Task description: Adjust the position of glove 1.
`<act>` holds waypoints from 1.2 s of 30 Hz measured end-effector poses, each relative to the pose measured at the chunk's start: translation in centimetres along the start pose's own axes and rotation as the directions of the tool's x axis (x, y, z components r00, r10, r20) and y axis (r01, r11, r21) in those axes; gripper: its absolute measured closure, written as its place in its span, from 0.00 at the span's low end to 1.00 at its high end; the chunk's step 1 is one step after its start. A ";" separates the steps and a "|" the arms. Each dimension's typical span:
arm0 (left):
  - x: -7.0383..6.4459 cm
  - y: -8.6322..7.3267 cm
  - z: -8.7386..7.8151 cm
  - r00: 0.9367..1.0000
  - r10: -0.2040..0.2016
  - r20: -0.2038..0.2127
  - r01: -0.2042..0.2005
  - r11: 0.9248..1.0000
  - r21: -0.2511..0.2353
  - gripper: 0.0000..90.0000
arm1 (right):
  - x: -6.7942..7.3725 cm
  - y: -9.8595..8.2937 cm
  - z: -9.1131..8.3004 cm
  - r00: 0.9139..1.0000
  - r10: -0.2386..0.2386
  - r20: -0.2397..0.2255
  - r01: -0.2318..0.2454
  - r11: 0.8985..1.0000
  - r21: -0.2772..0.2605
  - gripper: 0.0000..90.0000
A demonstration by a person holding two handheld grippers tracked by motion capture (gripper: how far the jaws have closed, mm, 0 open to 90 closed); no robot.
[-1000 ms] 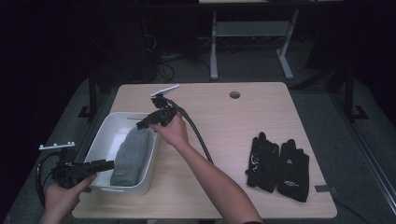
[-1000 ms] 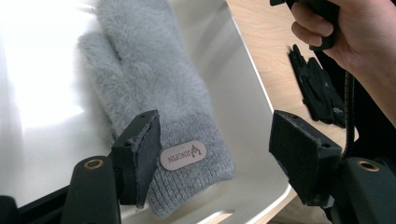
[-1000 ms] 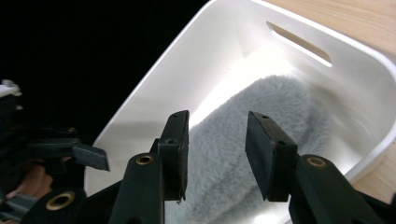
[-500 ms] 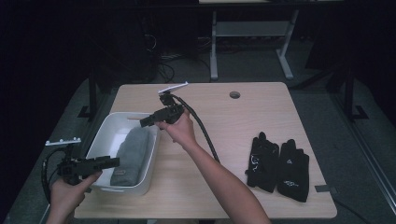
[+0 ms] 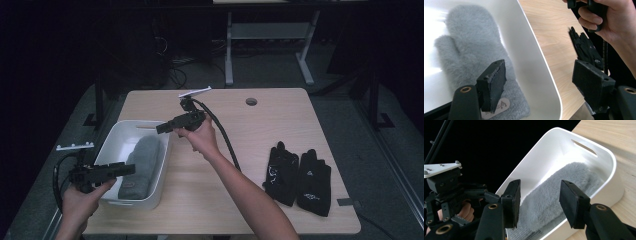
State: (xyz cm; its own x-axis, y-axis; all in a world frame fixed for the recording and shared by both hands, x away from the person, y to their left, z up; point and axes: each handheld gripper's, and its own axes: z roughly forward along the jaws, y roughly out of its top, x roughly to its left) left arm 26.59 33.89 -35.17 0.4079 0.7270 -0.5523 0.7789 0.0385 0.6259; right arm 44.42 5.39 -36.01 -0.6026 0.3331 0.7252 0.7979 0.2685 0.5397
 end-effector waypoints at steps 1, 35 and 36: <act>-0.1 0.1 0.1 1.000 -0.002 0.000 0.002 1.000 -0.006 0.29 | 0.0 0.0 -0.2 1.000 0.001 0.000 -0.001 1.000 -0.001 0.57; -4.6 2.2 4.0 0.996 0.065 0.063 -0.067 0.998 0.020 0.25 | -0.7 -1.5 -7.3 1.000 -0.005 -0.020 0.003 0.997 -0.081 0.49; -4.8 2.2 4.2 0.996 0.067 0.066 -0.068 0.997 0.020 0.25 | -0.8 -1.6 -7.7 1.000 -0.005 -0.020 0.004 0.997 -0.082 0.49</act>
State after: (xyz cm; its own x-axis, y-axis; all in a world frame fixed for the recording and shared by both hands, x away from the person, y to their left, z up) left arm 28.35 27.62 -33.44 0.4895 0.6814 -0.5441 0.7584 -0.0247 0.6513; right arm 43.76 -2.21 -34.13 -0.6063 0.3139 0.7306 0.7943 0.1944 0.5756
